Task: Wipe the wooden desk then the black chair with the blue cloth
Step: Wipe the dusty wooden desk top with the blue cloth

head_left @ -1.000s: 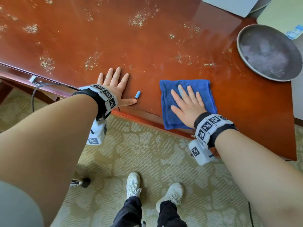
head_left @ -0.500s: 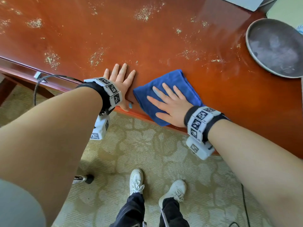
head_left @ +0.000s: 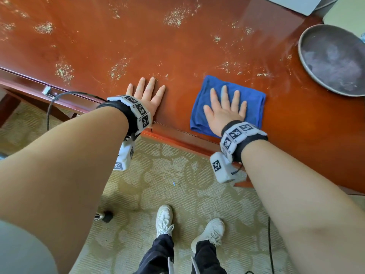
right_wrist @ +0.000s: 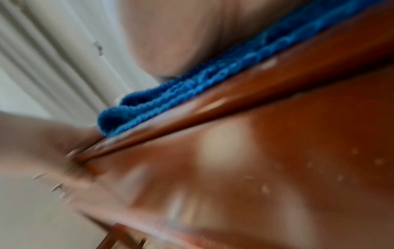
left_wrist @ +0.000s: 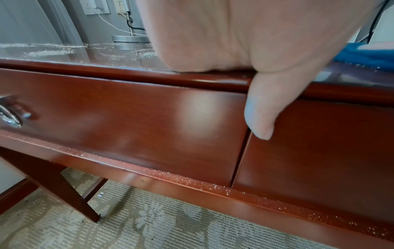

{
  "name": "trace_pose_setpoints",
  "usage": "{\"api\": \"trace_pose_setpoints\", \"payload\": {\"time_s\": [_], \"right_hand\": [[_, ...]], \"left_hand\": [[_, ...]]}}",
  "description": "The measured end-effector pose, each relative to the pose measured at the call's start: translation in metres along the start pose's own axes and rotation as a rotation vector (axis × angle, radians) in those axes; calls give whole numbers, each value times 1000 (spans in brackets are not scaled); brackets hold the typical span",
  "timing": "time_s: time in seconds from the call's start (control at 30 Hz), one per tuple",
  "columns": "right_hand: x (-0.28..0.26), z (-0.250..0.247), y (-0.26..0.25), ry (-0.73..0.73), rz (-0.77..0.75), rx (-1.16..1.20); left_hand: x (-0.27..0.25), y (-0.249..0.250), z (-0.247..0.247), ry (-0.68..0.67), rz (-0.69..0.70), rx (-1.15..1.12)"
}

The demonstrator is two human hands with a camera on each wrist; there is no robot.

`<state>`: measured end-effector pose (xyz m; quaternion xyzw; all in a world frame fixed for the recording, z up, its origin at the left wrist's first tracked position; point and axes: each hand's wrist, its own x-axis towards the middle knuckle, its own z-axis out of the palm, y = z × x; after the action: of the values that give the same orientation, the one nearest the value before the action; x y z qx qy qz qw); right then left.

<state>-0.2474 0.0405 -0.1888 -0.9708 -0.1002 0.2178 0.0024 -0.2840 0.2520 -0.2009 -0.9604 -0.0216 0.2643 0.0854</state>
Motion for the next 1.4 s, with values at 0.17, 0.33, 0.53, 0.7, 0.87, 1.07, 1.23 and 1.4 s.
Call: {"api": "trace_pose_setpoints", "payload": {"time_s": [0.17,0.33,0.53,0.7,0.87,1.07,1.23,1.4], "right_hand": [[-31,20,-4,66,-317,-175],[-50,23,45,12,-185,-110],[-35,11,60,-12,114,-31],[-25,7,27,-24,106,-14],[-54,27,3,31,-175,-113],[-70,27,61,-42,-31,-19],[-48,12,67,-53,225,44],[-25,3,27,-42,319,104]], "left_hand": [[0,0,-1,-3,-6,1],[-1,1,-5,-31,-11,8],[0,-2,3,26,0,20],[2,-1,2,14,-1,16],[-2,2,-5,-41,-15,7],[-4,1,-8,-57,-18,-3],[-4,0,-7,-46,-9,-9],[-2,0,-5,-29,-5,-4]]}}
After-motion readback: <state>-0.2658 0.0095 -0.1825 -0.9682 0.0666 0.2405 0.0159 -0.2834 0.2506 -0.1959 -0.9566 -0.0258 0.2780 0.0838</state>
